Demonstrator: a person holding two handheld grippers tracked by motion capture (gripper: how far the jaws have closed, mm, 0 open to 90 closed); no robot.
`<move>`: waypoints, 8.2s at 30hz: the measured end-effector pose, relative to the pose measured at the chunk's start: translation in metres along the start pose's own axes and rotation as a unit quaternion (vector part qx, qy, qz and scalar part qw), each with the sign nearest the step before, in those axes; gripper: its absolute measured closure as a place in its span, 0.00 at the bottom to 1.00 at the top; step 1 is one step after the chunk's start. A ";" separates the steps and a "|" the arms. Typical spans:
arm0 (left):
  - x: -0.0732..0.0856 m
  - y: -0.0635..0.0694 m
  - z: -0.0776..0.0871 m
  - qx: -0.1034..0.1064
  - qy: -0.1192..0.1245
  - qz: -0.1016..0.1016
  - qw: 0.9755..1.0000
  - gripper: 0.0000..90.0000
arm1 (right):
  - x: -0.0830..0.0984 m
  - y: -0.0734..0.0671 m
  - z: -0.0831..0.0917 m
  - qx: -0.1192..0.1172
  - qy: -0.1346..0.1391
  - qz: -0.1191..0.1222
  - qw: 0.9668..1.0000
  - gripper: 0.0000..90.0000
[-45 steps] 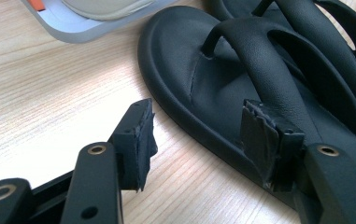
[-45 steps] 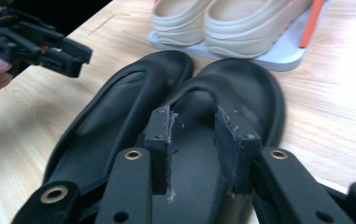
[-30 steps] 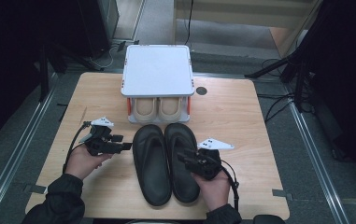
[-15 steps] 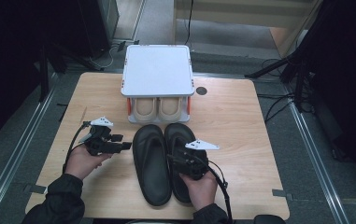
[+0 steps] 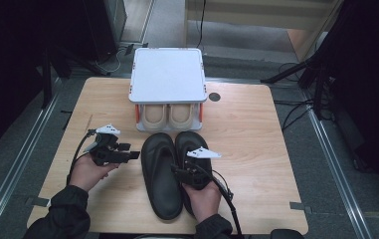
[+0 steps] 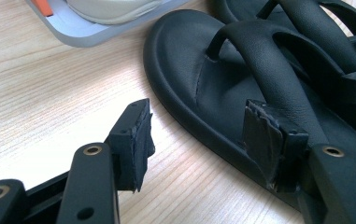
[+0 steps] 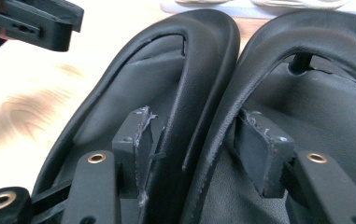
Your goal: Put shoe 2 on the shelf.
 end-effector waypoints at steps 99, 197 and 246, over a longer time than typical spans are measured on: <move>0.041 -0.048 0.047 -0.055 0.038 0.092 0.994 0.45 | -0.106 -0.059 0.070 -0.239 -0.137 0.255 0.927 0.86; 0.036 -0.037 0.034 -0.021 0.027 0.082 0.996 0.45 | -0.329 0.050 -0.042 0.110 0.022 -0.193 0.975 0.85; 0.037 -0.038 0.033 -0.021 0.022 0.080 0.996 0.44 | -0.331 0.044 -0.033 0.087 0.026 -0.159 0.983 0.59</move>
Point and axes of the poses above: each handheld gripper's, and its own axes: z roughly backward along the jaws, x roughly out of its underside, y roughly to its right, the point moved 10 cm from there along -z, roughly forward along the jaws, and after that the axes turned 7 degrees about -y, right-handed, at the moved point
